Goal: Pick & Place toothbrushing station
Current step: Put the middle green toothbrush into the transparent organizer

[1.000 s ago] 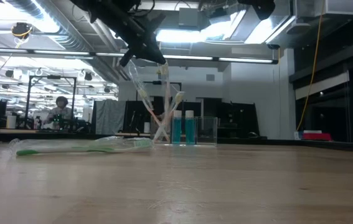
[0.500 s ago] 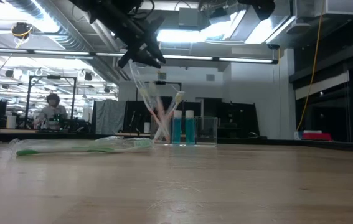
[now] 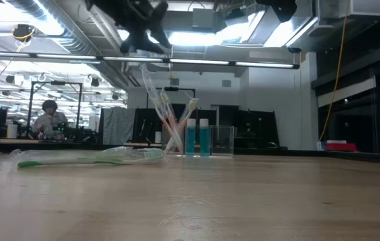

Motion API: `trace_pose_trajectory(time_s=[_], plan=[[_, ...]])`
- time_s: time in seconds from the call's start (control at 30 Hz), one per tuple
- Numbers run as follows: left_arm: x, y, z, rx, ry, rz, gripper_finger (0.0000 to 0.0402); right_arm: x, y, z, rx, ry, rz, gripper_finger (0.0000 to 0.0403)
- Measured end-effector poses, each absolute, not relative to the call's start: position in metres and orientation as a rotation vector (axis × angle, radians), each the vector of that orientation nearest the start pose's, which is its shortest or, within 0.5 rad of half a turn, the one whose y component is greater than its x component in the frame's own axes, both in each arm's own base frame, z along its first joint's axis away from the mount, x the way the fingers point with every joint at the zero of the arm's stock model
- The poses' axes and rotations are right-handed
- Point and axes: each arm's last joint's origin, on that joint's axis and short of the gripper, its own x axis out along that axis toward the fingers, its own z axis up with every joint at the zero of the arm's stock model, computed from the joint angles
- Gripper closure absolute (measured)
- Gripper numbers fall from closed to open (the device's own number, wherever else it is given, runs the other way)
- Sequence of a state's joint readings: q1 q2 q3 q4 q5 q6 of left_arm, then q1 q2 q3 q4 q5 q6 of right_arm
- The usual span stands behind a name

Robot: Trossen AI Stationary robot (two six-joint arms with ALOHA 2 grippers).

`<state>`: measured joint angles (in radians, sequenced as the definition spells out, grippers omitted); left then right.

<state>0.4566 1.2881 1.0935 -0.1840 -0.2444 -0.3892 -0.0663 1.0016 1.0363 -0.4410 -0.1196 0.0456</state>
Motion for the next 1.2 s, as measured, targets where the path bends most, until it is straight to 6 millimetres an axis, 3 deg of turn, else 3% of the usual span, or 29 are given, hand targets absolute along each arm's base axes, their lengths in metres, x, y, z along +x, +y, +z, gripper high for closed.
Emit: trace_pose_trajectory(time_s=[0.27, 0.4, 0.57, 0.77, 1.07, 1.2], plan=[[0.229, 0.108, 0.371, -0.17, 0.157, 0.721, 0.0285, 0.21, -0.012, 0.358, 0.069, 0.384, 0.008, 0.0263], [0.213, 0.096, 0.378, -0.134, 0.185, 0.735, 0.0297, 0.21, -0.013, 0.358, 0.031, 0.385, -0.041, 0.0263], [0.199, 0.081, 0.364, -0.249, 0.377, 0.586, 0.0303, 0.208, -0.015, 0.356, -0.029, 0.41, -0.097, 0.0263], [0.206, 0.048, 0.353, -0.393, 0.499, 0.38, 0.03, 0.197, -0.019, 0.352, -0.026, 0.489, -0.137, 0.0264], [0.208, -0.007, 0.336, -0.438, 0.651, 0.399, 0.0315, 0.161, -0.007, 0.327, 0.295, 0.874, 0.09, 0.0264], [0.21, -0.019, 0.32, -0.434, 0.726, 0.437, 0.032, 0.159, -0.002, 0.327, 0.332, 0.889, 0.14, 0.0263]])
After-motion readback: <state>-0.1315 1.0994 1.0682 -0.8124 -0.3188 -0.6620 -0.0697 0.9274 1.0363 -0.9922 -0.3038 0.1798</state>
